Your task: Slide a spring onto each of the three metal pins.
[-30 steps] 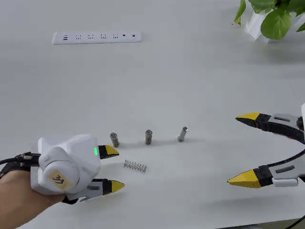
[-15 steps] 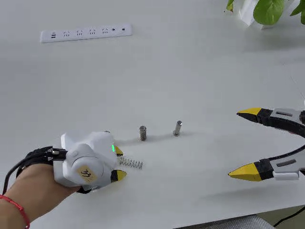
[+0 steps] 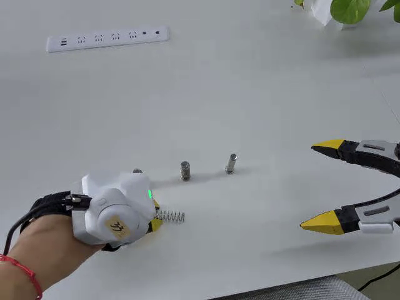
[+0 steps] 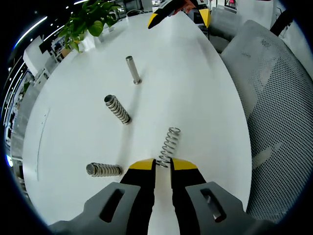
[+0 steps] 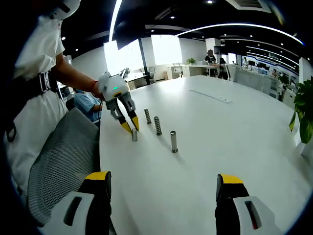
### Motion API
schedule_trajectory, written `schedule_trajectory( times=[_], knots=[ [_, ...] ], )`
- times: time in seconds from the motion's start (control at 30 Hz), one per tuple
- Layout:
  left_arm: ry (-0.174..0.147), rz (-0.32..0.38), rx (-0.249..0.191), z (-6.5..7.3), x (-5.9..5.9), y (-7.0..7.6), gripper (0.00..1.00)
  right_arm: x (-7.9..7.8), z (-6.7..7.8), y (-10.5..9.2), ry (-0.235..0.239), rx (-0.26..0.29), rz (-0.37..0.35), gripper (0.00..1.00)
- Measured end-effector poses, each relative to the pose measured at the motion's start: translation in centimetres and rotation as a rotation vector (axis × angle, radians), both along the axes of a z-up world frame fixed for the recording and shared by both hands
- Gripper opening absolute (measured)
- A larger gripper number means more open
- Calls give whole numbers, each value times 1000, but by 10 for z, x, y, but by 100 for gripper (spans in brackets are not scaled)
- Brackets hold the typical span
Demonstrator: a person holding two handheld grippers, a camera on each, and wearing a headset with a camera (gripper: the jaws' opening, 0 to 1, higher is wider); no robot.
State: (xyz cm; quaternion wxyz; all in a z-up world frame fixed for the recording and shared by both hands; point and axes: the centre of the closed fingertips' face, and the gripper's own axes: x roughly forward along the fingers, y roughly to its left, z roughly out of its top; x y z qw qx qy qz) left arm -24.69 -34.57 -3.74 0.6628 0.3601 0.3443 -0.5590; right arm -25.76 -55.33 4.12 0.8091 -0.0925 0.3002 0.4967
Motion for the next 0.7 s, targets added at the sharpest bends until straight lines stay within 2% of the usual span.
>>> schedule_trajectory(
  times=[0.37,0.7],
  knots=[
    [6,9,4,0,-2,0,8,0,1,2,2,1,2,89],
    [30,28,-31,2,-7,-2,7,0,2,7,3,1,9,89]
  ],
)
